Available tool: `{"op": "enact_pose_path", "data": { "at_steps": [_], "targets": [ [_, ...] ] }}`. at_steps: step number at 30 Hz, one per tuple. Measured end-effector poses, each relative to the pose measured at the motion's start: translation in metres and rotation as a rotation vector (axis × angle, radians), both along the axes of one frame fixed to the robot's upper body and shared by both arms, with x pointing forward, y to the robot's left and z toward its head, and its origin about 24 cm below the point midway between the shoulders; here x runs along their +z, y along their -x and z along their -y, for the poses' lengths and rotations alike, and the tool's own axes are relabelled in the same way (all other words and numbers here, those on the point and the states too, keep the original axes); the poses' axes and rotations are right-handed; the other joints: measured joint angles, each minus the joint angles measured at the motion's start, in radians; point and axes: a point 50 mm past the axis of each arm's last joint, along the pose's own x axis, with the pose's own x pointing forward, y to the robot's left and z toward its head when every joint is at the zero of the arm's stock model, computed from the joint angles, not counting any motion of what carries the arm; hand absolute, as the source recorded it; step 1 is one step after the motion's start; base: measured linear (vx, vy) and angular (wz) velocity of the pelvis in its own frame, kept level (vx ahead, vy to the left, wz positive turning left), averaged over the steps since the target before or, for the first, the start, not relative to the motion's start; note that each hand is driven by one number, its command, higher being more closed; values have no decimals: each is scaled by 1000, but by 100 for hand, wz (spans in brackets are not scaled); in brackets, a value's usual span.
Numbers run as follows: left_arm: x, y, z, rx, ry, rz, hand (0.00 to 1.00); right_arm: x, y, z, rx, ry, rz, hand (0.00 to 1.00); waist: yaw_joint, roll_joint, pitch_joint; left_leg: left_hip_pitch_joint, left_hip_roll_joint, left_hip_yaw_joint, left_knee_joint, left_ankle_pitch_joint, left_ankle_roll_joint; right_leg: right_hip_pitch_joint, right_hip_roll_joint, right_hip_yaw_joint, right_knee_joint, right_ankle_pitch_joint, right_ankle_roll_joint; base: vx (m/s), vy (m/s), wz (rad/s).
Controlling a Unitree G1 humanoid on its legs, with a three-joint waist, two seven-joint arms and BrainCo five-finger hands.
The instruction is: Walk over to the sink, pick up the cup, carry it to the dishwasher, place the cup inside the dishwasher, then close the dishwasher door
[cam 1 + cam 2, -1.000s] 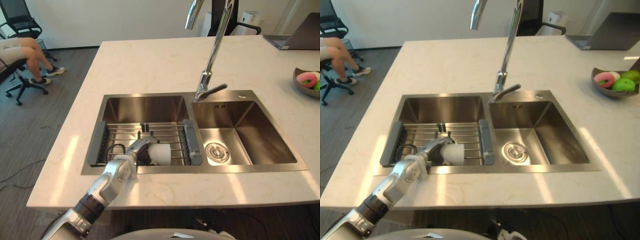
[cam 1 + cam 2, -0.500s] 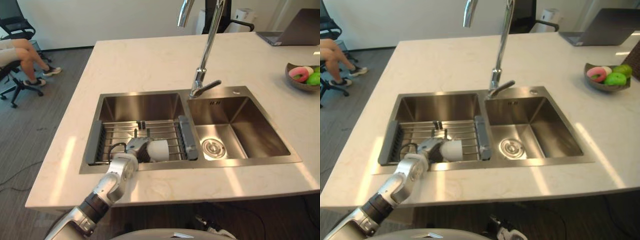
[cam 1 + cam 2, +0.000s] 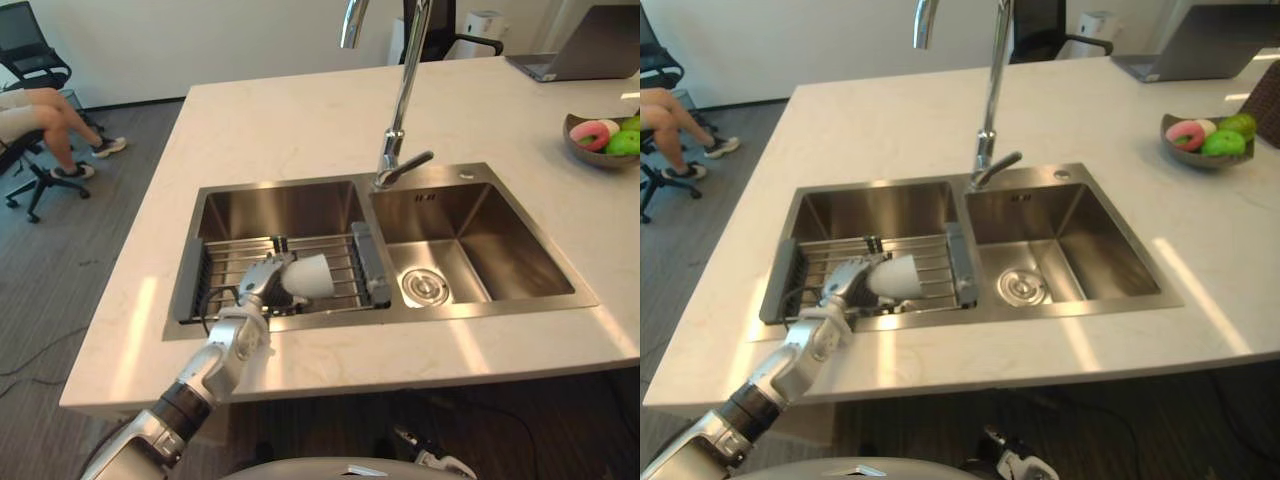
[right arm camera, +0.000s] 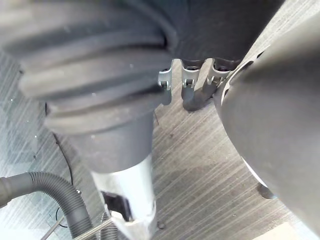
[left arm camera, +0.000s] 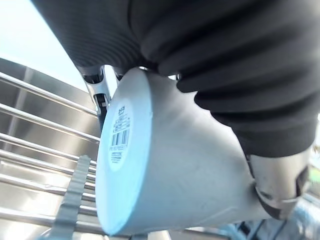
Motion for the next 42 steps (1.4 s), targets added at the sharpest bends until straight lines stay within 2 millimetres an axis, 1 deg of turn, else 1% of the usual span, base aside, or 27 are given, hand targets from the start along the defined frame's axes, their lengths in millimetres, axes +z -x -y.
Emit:
{"op": "enact_pose_path", "data": {
  "at_steps": [1, 4, 6, 9, 10, 11, 13, 14, 15, 16, 19, 21, 22, 23, 24, 26, 27, 30, 32, 34, 35, 36, 37, 39, 40, 41, 42],
  "targets": [
    [1, 0, -11, 88, 170, 3, 100, 1, -1, 0, -4, 1, 7, 0, -4, 0, 5, -1, 0, -5, -1, 0, 0, 0, 1, -1, 0, 0, 0, 0, 0, 0],
    [0, 3, -28, 222, 426, -22, 100, 0, 4, 0, -33, -7, 6, 0, -5, -1, 14, 2, 0, -6, -20, 1, 0, 0, 2, -6, 0, 0, 0, 8, -6, 3],
    [5, 8, -38, 278, 523, 10, 100, 0, 6, 1, -57, -6, 15, 0, -3, 1, 17, 3, 2, -6, -24, 5, 1, 3, 2, -18, 0, 0, 0, 48, -10, 12],
    [37, 12, -56, 329, 701, 156, 100, -3, 22, -1, -80, -8, -10, 0, 22, -18, 19, 7, 9, -7, -18, 33, 2, 15, 2, -40, 7, 15, -7, 124, -9, 17],
    [53, 14, -62, 344, 807, 233, 100, -5, 29, -3, -89, -17, -25, 0, 39, -27, 16, 8, 9, -5, -17, 33, 5, 18, 1, -45, 7, 20, -6, 115, 2, 8],
    [60, 15, -65, 348, 860, 267, 100, -5, 30, -4, -94, -22, -30, 0, 43, -30, 14, 10, 9, -6, -17, 32, 5, 21, 1, -49, 8, 19, -7, 132, 2, 11],
    [79, 18, -71, 329, 1028, 344, 100, -6, 32, -8, -111, -38, -34, 0, 50, -37, 10, 18, 6, -4, -13, 32, 5, 45, -2, -67, 8, 19, -7, 90, 9, 22],
    [82, 19, -71, 321, 1078, 348, 100, -6, 33, -8, -117, -39, -38, 0, 54, -39, 8, 21, 5, -2, -12, 30, 6, 50, -3, -73, 8, 19, -7, 45, 12, 22],
    [88, 21, -70, 302, 1192, 354, 100, -7, 35, -8, -124, -40, -42, 0, 61, -39, 8, 21, 4, -3, -4, 23, 10, 59, -5, -88, 8, 18, -8, 8, 13, 14],
    [92, 23, -71, 284, 1302, 357, 100, -7, 38, -7, -136, -39, -44, 0, 70, -39, 7, 16, 1, -5, 7, 15, 14, 62, -8, -92, 8, 17, -8, -9, 10, 11],
    [92, 24, -80, 289, 1492, 344, 100, -7, 46, -4, -175, -34, -52, 0, 84, -42, 3, 14, -8, -18, 16, 8, 17, 76, -20, -119, 8, -3, 0, -57, -12, 15],
    [90, 34, -97, 324, 1640, 375, 100, -8, 54, -1, -193, -27, -65, 0, 92, -36, -25, -1, -10, -38, 22, 0, 18, 84, -20, -144, 8, -10, 1, -80, -18, 24],
    [90, 37, -101, 325, 1675, 390, 100, -8, 57, -1, -204, -26, -71, 0, 93, -36, -29, 0, -11, -47, 21, -1, 16, 91, -20, -156, 8, -15, 1, -51, -26, 39],
    [93, 42, -109, 316, 1733, 422, 100, -9, 62, -4, -220, -33, -78, 0, 102, -37, -41, -1, -12, -63, 22, 0, 15, 99, -20, -171, 11, -26, -6, -19, -24, 37],
    [96, 46, -117, 301, 1769, 455, 100, -9, 67, -2, -239, -27, -87, 0, 116, -38, -51, -1, -12, -74, 22, 0, 15, 99, -21, -180, 27, -34, -1, -19, -21, 33],
    [102, 52, -127, 275, 1802, 518, 100, -9, 72, -1, -264, -26, -94, 0, 130, -40, -56, 0, -17, -100, 26, 2, 15, 109, -27, -203, 52, -56, -4, -13, -10, 38],
    [105, 55, -132, 256, 1811, 549, 100, -10, 76, -4, -270, -28, -102, 0, 141, -44, -60, 1, -20, -112, 29, 3, 16, 106, -34, -217, 78, -68, 3, -11, -2, 41],
    [109, 59, -140, 230, 1787, 596, 100, -10, 79, -3, -282, -18, -107, 0, 150, -55, -66, -16, -34, -156, 41, 7, 18, 105, -46, -237, 127, -95, 8, 0, 1, 44],
    [110, 61, -144, 230, 1775, 617, 100, -10, 81, -3, -300, -26, -105, 0, 155, -59, -69, -31, -45, -188, 44, 5, 20, 88, -52, -220, 178, -145, 0, -43, -19, 56],
    [112, 61, -142, 190, 1761, 611, 100, -11, 86, -9, -299, -50, -103, 0, 119, -72, -68, -69, -88, -293, 78, 6, 22, 50, -43, -133, 311, -277, -25, -24, -70, 130],
    [112, 61, -142, 183, 1752, 613, 100, -11, 87, -12, -301, -59, -102, 0, 116, -79, -68, -72, -102, -319, 80, 7, 25, 39, -42, -112, 347, -310, -33, 24, -112, 144],
    [114, 61, -143, 167, 1738, 616, 100, -12, 90, -16, -307, -76, -103, 0, 117, -96, -75, -69, -125, -356, 80, 16, 31, 23, -40, -71, 407, -361, -48, 96, -157, 112],
    [115, 62, -145, 158, 1723, 623, 100, -12, 90, -20, -309, -87, -102, 0, 126, -108, -79, -73, -141, -380, 93, 23, 32, 13, -36, -29, 452, -385, -52, 99, -136, 94],
    [117, 63, -150, 162, 1685, 654, 100, -12, 82, -19, -275, -83, -97, 0, 146, -113, -84, -100, -153, -402, 147, 13, 20, 22, -25, -1, 457, -390, -52, 41, -69, 58],
    [119, 64, -152, 157, 1669, 666, 100, -12, 79, -19, -250, -87, -94, 0, 158, -103, -79, -126, -151, -399, 187, 3, 20, 37, -12, -6, 428, -390, -51, -5, -47, 45],
    [119, 65, -154, 161, 1665, 676, 100, -11, 74, -18, -231, -82, -78, 0, 162, -100, -76, -135, -146, -395, 204, 0, 18, 46, -2, -8, 415, -386, -46, -54, -40, 32],
    [119, 67, -158, 175, 1660, 694, 100, -10, 69, -15, -209, -68, -66, 0, 166, -85, -64, -146, -136, -378, 224, -1, 18, 53, 12, -16, 406, -381, -47, -99, -33, 25]
  ]
}}
